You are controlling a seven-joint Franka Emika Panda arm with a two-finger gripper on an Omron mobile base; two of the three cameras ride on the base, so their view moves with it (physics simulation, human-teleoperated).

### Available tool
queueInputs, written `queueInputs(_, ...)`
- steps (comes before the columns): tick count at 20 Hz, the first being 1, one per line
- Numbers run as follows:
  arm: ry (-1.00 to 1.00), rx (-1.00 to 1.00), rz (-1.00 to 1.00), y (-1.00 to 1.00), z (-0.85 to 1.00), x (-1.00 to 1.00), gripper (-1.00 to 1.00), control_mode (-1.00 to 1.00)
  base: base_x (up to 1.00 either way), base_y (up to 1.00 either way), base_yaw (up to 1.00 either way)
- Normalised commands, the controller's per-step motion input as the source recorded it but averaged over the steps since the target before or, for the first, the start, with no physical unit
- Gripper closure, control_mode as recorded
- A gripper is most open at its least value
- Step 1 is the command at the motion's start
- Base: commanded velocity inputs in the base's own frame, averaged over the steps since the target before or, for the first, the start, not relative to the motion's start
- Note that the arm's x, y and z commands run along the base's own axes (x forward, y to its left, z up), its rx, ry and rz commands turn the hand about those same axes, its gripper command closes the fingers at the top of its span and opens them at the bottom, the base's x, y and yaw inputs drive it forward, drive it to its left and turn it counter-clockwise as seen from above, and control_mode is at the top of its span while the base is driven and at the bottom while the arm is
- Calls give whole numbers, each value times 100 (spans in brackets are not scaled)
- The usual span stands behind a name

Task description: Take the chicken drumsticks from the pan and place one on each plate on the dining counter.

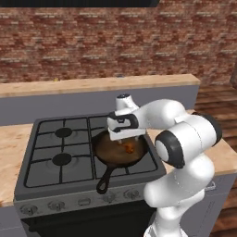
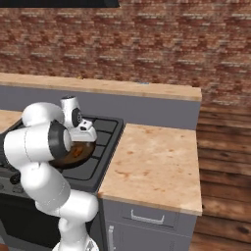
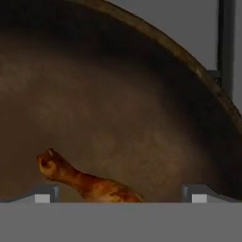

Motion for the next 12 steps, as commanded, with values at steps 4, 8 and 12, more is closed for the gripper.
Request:
queueInputs(4, 0, -9, 0, 37, -43, 0, -100, -100, 0, 0, 0)
queueInputs(8, 0, -2, -2, 10, -35, -9, -100, -100, 0, 0, 0)
queueInputs(12, 0, 0, -5, 0, -39, -24, -100, -100, 0, 0, 0)
